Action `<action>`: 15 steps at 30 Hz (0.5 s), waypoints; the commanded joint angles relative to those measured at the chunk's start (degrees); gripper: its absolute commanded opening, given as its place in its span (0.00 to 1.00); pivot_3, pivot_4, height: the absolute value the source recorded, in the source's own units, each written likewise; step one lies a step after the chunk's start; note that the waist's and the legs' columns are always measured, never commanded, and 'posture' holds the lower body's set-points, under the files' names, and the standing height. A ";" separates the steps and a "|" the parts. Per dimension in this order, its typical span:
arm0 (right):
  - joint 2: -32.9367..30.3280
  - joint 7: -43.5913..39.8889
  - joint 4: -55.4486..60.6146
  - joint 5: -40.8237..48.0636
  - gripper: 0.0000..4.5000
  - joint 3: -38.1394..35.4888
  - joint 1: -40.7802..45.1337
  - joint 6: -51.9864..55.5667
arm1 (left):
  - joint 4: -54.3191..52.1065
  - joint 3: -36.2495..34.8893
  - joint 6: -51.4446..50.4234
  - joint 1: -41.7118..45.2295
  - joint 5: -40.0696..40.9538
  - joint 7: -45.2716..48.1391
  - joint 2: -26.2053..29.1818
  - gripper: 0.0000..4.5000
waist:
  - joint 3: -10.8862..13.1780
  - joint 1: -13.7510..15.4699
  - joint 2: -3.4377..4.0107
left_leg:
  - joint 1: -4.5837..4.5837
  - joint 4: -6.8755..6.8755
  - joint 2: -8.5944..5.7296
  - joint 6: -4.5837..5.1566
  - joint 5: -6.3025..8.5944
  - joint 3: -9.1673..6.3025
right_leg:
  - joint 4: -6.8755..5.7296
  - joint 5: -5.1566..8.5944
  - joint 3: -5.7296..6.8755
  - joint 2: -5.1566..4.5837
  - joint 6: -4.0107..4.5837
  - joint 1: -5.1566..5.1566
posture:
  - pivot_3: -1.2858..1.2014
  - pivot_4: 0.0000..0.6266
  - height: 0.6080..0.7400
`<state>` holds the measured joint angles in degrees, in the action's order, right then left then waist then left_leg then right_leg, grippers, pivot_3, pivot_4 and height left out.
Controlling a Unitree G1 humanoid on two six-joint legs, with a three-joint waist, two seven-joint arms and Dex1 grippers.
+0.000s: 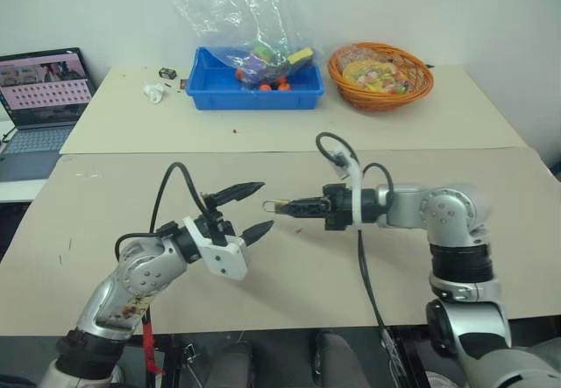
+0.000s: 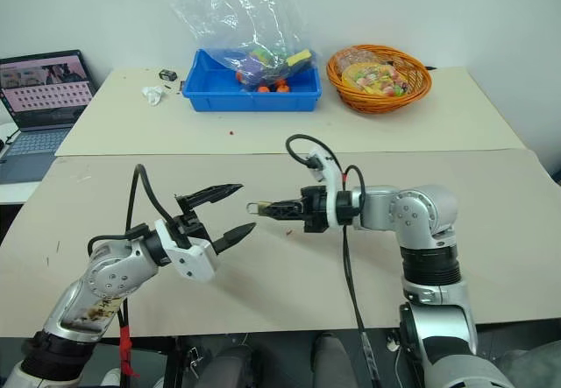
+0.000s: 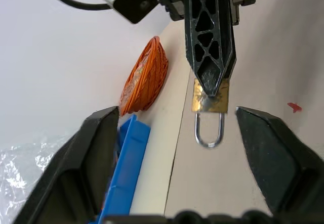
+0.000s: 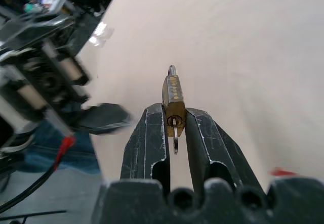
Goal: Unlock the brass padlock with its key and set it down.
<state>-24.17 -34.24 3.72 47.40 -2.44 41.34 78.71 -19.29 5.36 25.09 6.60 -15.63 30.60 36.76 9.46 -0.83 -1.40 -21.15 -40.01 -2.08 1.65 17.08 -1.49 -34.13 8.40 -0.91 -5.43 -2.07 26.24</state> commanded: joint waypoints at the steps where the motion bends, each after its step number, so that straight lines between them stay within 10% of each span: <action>1: -1.04 -2.86 -0.31 -0.27 0.03 0.09 1.88 -3.11 | -2.63 -1.11 -3.13 -0.95 5.10 1.84 0.12 0.50 | 0.00 -0.01 0.00 | 0.00 0.01 0.00 0.00 0.00 0.00 | 0.00 0.00 0.00 0.01 0.00 0.00 | 0.52 0.24 0.91; 5: -2.72 -5.63 0.13 -1.03 0.03 1.55 1.95 -4.49 | -6.09 -1.60 -22.15 -1.70 21.21 5.98 -2.35 0.21 | 0.00 -0.17 0.00 | 0.00 -0.01 0.01 0.00 0.00 0.02 | -0.01 0.00 -0.02 0.00 0.00 -0.01 | 0.52 0.24 0.91; 15: -6.58 -14.35 4.97 -1.16 0.03 5.39 -0.32 -8.81 | -16.11 -2.76 -48.48 -1.26 41.96 7.54 -3.03 0.21 | 0.00 -0.11 -0.01 | 0.01 -0.06 0.02 0.02 0.01 -0.01 | 0.01 0.01 -0.02 0.07 -0.02 -0.05 | 0.52 0.24 0.91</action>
<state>-29.98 -46.74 6.38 46.16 2.64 41.20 71.99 -31.99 3.42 -22.07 4.45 24.24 38.29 33.83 9.47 -0.94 -1.41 -21.14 -40.07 -2.07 1.66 17.09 -1.50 -34.11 8.40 -0.93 -5.36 -2.08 26.19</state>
